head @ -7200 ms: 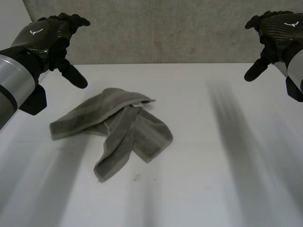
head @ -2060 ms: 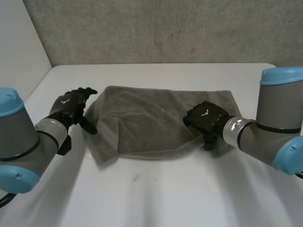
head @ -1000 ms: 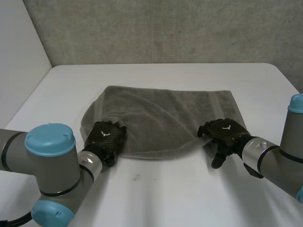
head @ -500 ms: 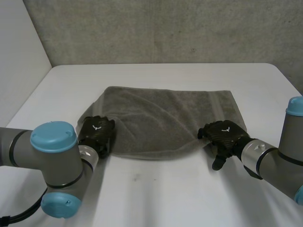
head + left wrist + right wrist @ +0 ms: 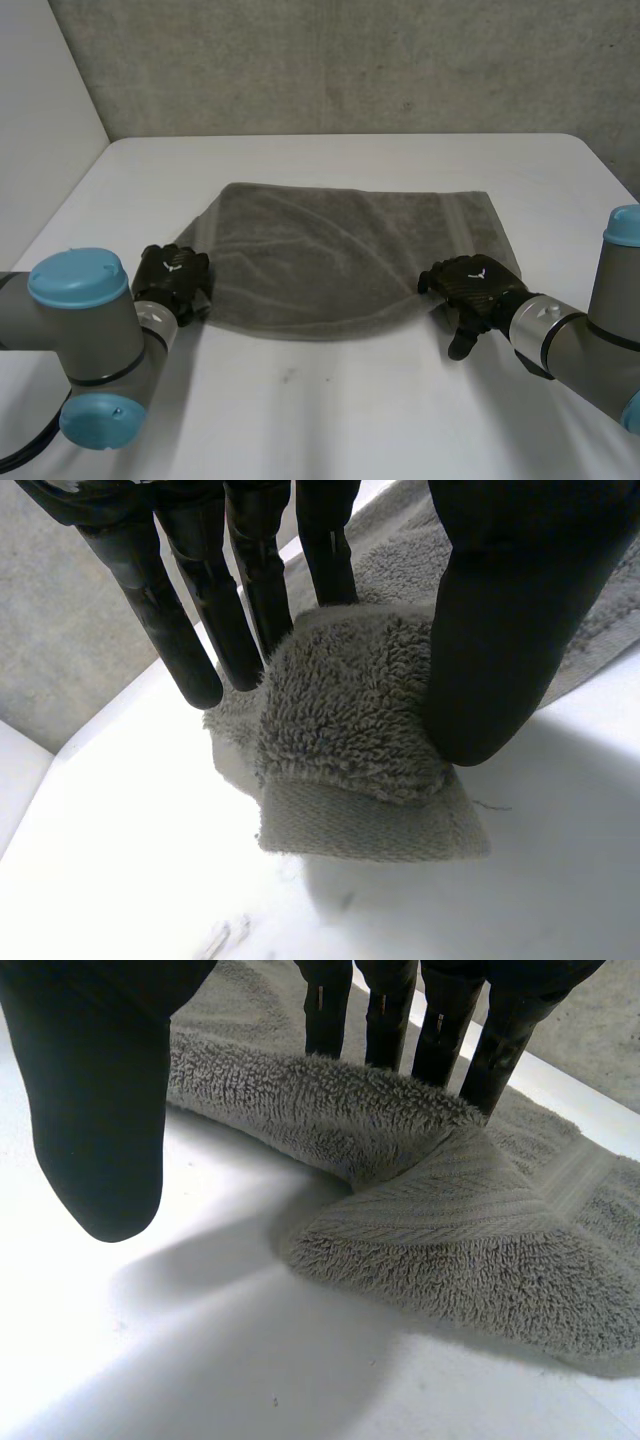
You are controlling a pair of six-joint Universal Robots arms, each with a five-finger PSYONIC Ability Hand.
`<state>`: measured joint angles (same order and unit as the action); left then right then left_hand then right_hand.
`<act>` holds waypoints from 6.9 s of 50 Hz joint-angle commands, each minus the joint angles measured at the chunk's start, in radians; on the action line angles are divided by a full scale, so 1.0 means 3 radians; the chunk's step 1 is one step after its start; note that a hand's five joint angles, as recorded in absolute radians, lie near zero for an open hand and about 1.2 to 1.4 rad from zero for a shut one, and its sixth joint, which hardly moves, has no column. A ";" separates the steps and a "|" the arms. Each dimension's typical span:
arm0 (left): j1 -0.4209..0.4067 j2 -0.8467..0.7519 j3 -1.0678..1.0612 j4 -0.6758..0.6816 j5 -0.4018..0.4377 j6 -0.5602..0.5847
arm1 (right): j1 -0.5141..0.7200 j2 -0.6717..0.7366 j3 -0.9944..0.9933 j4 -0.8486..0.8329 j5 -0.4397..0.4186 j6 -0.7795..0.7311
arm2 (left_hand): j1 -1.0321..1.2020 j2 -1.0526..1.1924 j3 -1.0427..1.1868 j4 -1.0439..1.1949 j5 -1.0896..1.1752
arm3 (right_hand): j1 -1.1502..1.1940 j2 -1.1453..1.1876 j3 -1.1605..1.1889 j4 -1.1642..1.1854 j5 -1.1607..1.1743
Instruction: Fold the towel.
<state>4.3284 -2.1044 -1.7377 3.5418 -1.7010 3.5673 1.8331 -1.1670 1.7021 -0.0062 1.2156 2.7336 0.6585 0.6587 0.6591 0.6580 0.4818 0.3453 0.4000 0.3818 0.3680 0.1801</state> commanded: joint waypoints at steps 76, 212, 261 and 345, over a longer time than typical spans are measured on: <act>0.0339 0.1119 -0.0379 0.0072 0.0414 -0.0018 | -0.0031 0.0361 -0.0468 0.0189 0.0473 0.0260 | 0.2459 0.2459 0.2457 0.2461 0.2467 | 0.0336 0.0154 0.0214 0.0260 0.0305; 0.0375 0.0204 -0.0318 0.0384 0.0894 0.0238 | -0.0164 0.0357 -0.0453 0.0016 0.0259 -0.1560 | 0.2459 0.2459 0.2457 0.2461 0.2467 | 0.3503 0.3321 0.3381 0.3428 0.3472; 0.0625 -0.0021 0.0648 -0.0736 0.1160 0.0805 | -0.0583 0.0377 -0.1138 0.0701 0.0407 -0.1769 | 0.2459 0.2459 0.2457 0.2461 0.2467 | 0.3503 0.3321 0.3381 0.3428 0.3472; 0.0559 0.1073 -0.0103 -0.0230 0.0756 -0.1271 | -0.1084 -0.0017 0.0268 -0.0510 -0.0094 -0.0322 | -0.1591 -0.1592 -0.1593 -0.1589 -0.1584 | 0.0756 0.0574 0.0635 0.0681 0.0725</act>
<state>4.4893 -1.7780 -1.7577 3.4713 -1.4716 3.1760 1.5183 -1.2166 1.7384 -0.0300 1.1885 2.6847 0.1802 0.1729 0.1735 0.1747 0.0286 0.3626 0.4135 0.4245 0.4241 0.2359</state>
